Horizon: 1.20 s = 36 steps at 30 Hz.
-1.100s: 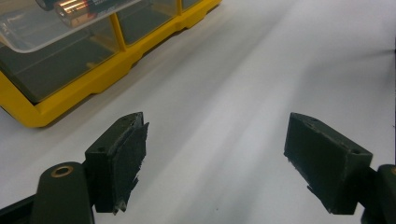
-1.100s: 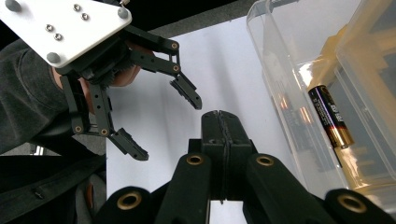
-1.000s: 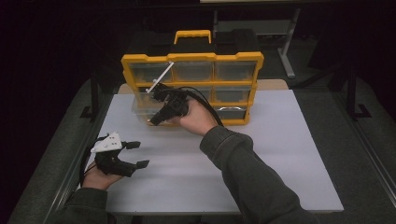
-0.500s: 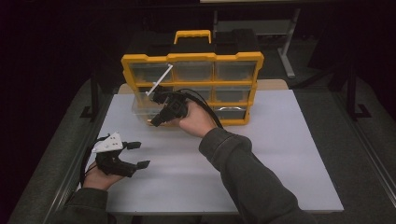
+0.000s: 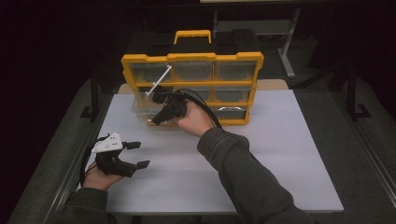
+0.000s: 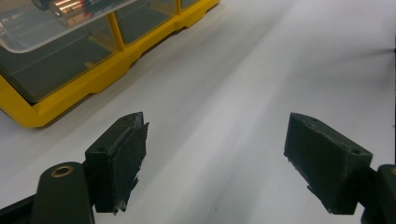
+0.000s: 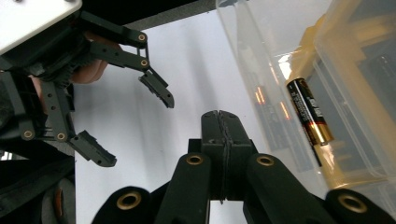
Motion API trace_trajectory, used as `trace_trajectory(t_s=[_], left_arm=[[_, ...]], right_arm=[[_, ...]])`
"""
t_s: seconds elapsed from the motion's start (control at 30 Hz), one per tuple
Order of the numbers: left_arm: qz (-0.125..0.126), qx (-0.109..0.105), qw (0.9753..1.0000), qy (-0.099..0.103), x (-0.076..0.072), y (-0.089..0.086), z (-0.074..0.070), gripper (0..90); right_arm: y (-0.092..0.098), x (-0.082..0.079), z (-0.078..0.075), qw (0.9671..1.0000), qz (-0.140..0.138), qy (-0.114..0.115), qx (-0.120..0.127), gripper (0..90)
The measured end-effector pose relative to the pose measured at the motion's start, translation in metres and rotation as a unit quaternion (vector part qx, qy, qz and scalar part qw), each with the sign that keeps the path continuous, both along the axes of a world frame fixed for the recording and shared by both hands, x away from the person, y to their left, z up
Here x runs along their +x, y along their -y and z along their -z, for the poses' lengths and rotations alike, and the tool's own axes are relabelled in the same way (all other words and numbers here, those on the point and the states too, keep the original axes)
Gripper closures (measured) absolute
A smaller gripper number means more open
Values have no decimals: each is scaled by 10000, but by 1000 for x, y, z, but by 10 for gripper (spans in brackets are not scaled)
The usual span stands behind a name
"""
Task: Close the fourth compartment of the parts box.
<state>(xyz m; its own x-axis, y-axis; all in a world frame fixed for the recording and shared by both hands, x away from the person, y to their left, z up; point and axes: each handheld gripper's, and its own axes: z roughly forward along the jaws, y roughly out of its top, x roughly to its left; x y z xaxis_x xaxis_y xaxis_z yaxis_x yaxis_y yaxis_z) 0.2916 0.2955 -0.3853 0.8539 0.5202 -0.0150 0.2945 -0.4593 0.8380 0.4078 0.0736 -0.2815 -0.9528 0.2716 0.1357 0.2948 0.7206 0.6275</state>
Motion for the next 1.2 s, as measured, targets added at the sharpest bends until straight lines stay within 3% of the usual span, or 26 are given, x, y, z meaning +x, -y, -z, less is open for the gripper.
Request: trace_trajectory(t_s=[1.2], left_arm=[[18, 10, 10000, 2, 0, 0, 0, 204]], right_arm=[[-3, 6, -1, 9998, 96, 92, -116, 889]])
